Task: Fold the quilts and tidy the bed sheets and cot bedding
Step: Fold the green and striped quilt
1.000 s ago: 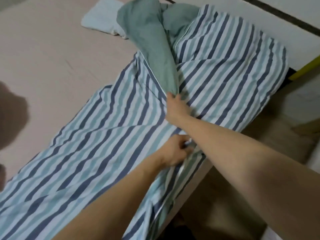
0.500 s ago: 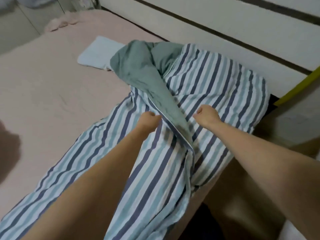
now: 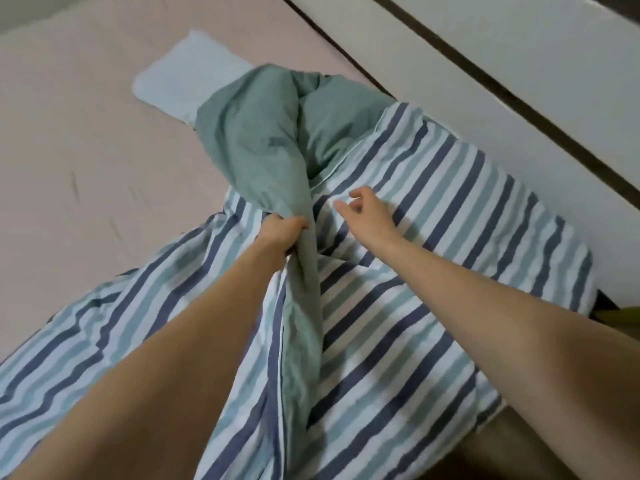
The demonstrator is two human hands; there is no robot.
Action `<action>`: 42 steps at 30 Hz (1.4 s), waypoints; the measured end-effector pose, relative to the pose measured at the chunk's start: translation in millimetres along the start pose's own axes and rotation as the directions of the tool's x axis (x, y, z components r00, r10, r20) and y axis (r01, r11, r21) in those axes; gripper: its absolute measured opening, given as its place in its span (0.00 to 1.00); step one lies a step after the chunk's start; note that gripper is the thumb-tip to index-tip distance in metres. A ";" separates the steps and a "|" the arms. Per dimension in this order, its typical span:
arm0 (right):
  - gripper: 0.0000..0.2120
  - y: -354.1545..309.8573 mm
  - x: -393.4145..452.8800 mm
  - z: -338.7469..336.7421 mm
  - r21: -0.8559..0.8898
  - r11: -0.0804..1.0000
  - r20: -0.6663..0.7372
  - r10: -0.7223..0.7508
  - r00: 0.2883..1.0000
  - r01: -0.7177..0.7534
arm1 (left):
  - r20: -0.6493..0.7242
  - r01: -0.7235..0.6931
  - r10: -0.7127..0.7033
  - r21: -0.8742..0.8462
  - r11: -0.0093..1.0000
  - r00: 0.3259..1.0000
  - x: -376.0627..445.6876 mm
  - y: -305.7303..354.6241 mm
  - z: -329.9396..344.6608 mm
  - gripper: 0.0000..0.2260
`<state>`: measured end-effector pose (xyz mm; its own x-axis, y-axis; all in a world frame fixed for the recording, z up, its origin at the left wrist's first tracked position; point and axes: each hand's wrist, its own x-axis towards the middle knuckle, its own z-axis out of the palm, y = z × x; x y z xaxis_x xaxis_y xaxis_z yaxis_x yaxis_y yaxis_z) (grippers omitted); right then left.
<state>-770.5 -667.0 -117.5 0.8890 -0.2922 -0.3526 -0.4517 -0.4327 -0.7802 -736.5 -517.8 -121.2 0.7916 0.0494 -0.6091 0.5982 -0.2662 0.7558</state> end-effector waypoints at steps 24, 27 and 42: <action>0.26 58.6 -121.1 -138.7 0.139 0.984 0.117 0.099 0.988 -0.115 | 0.213 -0.133 0.153 -0.106 0.985 0.965 -117.6 52.4 99.4 0.34; 0.21 81.7 -127.0 -170.7 0.333 0.925 0.093 0.160 0.983 -0.182 | 0.231 -0.108 0.129 -0.101 0.989 0.964 -128.1 60.8 138.3 0.06; 0.12 210.1 42.1 -316.2 -0.309 0.925 -0.085 0.205 0.975 -0.221 | 0.024 -0.544 0.580 0.379 0.748 0.814 -83.8 94.5 309.4 0.10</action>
<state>-851.9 -1040.0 -132.9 0.7680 -0.4464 -0.4592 -0.6377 -0.5990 -0.4842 -785.0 -845.0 -73.1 0.9885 -0.1372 -0.0631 -0.0306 -0.5913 0.8059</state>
